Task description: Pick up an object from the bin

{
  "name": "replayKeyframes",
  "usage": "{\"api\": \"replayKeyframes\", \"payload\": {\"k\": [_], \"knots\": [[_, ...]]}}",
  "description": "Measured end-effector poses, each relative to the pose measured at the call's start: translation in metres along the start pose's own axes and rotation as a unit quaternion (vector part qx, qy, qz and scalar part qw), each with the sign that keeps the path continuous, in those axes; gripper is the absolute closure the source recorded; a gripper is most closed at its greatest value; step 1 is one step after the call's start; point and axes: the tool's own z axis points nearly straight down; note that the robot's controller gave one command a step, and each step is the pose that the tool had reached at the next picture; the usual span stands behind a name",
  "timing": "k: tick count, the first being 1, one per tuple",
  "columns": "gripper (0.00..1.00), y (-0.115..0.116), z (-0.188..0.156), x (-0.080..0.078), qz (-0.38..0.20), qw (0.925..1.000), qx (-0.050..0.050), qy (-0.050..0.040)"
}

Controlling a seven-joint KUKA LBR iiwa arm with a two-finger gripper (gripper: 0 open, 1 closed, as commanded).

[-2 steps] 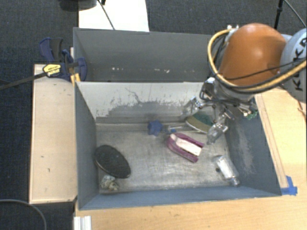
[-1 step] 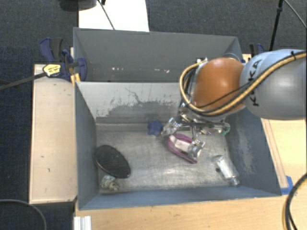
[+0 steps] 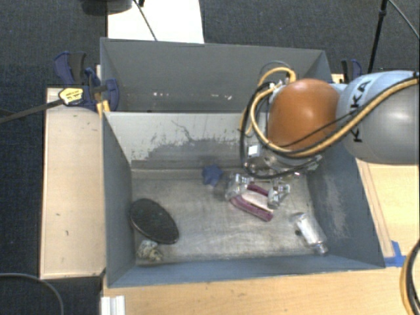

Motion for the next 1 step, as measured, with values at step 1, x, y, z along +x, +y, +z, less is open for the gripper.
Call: {"api": "replayKeyframes", "payload": {"k": [1], "knots": [[1.00, -0.0003, -0.0003, 0.0007, 0.003, 1.0000, -0.001, 0.0010]]}}
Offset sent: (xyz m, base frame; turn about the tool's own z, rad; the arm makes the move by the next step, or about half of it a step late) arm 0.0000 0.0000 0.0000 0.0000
